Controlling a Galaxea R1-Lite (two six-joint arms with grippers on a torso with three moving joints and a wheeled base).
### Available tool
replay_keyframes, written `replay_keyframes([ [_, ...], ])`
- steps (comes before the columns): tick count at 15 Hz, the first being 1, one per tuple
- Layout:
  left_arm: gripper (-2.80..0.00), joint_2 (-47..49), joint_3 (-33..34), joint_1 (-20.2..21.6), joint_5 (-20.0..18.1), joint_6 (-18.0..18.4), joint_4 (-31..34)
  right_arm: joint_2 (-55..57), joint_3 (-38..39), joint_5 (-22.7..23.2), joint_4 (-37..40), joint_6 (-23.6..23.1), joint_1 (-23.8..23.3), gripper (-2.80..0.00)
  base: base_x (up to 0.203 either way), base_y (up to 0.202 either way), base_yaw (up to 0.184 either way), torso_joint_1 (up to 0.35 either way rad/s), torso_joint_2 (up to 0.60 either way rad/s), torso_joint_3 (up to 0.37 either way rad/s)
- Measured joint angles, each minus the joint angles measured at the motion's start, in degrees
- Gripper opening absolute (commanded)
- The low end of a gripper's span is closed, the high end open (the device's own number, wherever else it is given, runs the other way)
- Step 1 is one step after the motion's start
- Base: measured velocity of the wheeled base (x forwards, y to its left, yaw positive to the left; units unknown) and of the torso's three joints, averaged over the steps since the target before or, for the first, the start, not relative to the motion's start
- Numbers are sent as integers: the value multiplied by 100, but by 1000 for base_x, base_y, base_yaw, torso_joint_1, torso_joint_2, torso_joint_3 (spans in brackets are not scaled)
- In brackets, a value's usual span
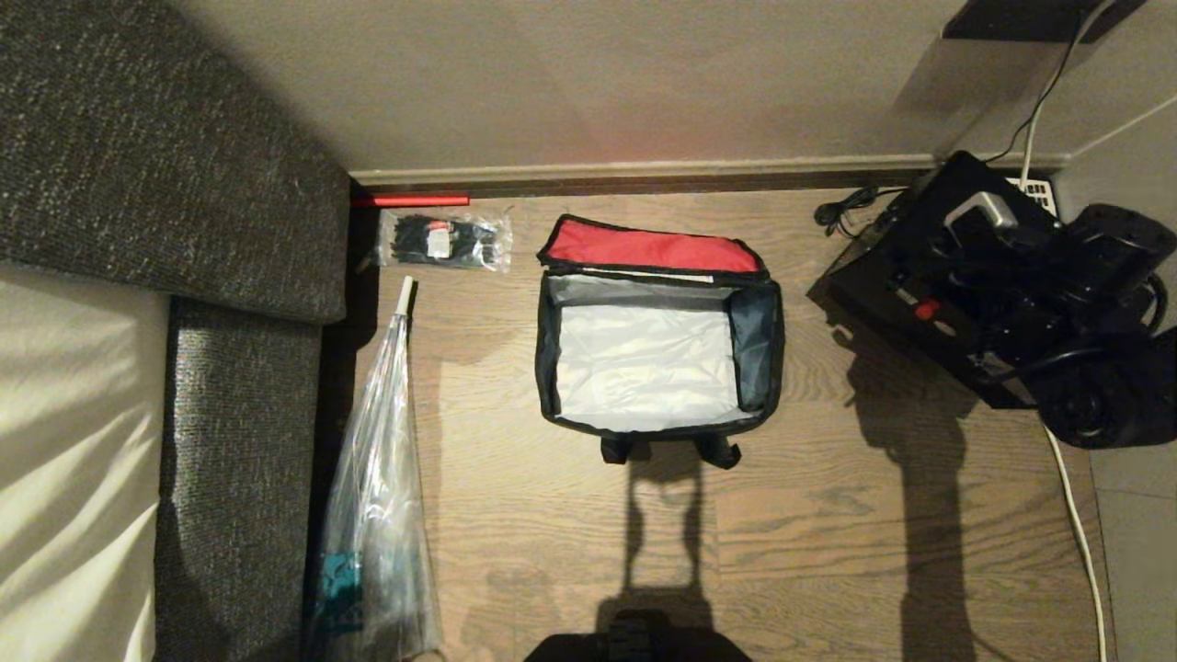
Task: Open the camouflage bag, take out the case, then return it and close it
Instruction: Place the black box back
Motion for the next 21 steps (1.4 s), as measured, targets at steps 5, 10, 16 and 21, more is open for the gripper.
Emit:
replay_keyframes([
  [5, -280, 0, 0, 7, 0, -2, -2, -580, 8, 286, 562, 8, 332, -280, 0, 0, 0, 0, 0, 0],
  [10, -280, 0, 0, 5, 0, -3, -5, -1196, -8, 526, 1458, -14, 754, -280, 0, 0, 0, 0, 0, 0],
  [16, -280, 0, 0, 2, -2, 0, -2, -1725, -120, 578, 1786, 30, 1365, -280, 0, 0, 0, 0, 0, 0],
  [21, -280, 0, 0, 5, -2, -1, -5, -2062, -118, 690, 2042, 69, 2047, -280, 0, 0, 0, 0, 0, 0],
])
